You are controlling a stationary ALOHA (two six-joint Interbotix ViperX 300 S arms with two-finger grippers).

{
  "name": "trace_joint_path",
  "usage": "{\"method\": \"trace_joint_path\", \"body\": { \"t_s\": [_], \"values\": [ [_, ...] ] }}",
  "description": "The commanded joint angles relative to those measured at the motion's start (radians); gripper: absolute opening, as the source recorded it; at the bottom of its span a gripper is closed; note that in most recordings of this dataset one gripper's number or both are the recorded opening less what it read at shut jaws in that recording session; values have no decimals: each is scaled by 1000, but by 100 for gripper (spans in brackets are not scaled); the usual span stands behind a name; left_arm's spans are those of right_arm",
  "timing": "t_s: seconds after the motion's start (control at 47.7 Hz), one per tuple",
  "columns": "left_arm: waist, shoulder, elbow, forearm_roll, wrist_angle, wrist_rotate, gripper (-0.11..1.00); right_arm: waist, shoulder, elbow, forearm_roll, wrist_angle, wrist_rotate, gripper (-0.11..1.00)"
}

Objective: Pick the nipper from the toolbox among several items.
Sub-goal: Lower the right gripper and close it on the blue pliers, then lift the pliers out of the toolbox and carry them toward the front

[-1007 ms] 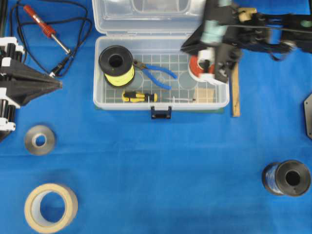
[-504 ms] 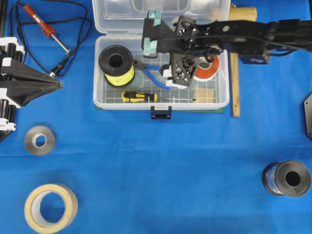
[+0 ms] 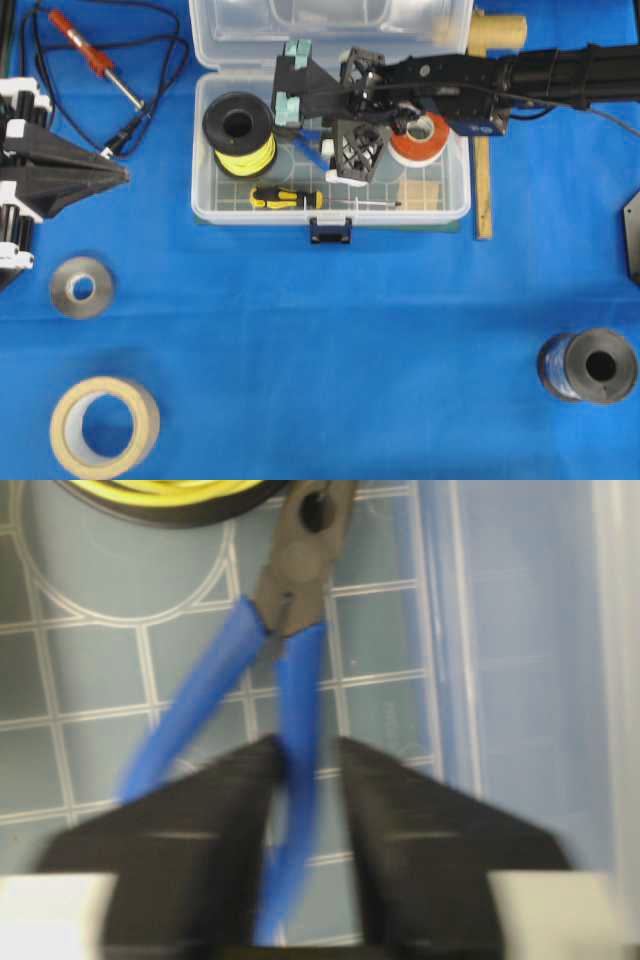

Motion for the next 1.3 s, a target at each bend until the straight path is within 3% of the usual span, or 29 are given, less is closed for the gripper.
{"method": "trace_joint_path", "body": {
  "t_s": [0.0,0.042,0.252,0.692,0.923,1.133,1.28],
  "values": [
    [0,6,-9,-2,0,-2,0,-3,-8,-8,3,5,2,20],
    [0,8,-9,-2,2,-2,0,-2,-8,-8,3,9,2,13],
    [0,5,-9,-2,2,-2,0,-11,-74,-6,3,20,11,13],
    [31,0,-9,-3,2,-3,0,-9,-399,15,-9,123,17,13],
    [57,0,-9,-3,3,-3,0,146,-480,84,-6,117,46,13],
    [60,-2,-8,-3,3,-3,0,339,-471,130,-8,49,138,13],
    [61,-2,-8,-3,5,-2,0,407,-419,164,-6,-25,209,13]
  ]
}}
